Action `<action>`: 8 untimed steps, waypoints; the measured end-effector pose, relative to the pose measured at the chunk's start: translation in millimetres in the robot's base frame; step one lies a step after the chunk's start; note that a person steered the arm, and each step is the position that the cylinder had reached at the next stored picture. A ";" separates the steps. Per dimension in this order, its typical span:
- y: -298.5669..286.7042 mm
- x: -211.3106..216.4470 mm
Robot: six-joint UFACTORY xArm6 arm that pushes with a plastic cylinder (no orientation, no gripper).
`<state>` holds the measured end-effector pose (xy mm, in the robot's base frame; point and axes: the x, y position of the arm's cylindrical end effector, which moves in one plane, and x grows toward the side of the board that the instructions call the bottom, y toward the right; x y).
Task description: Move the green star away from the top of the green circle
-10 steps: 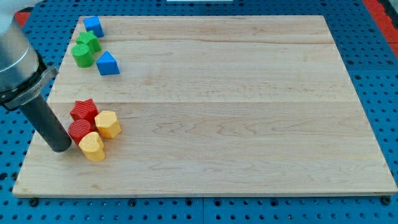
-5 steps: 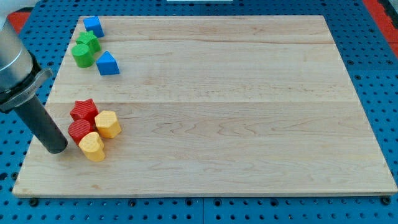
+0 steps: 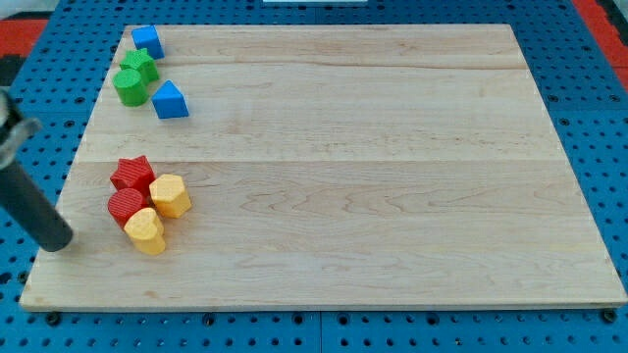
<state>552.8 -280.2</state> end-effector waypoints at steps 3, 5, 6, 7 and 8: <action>-24.0 -3.9; -24.2 -7.0; -24.2 -8.4; -24.3 -15.6; -23.7 -29.2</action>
<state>523.5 -304.0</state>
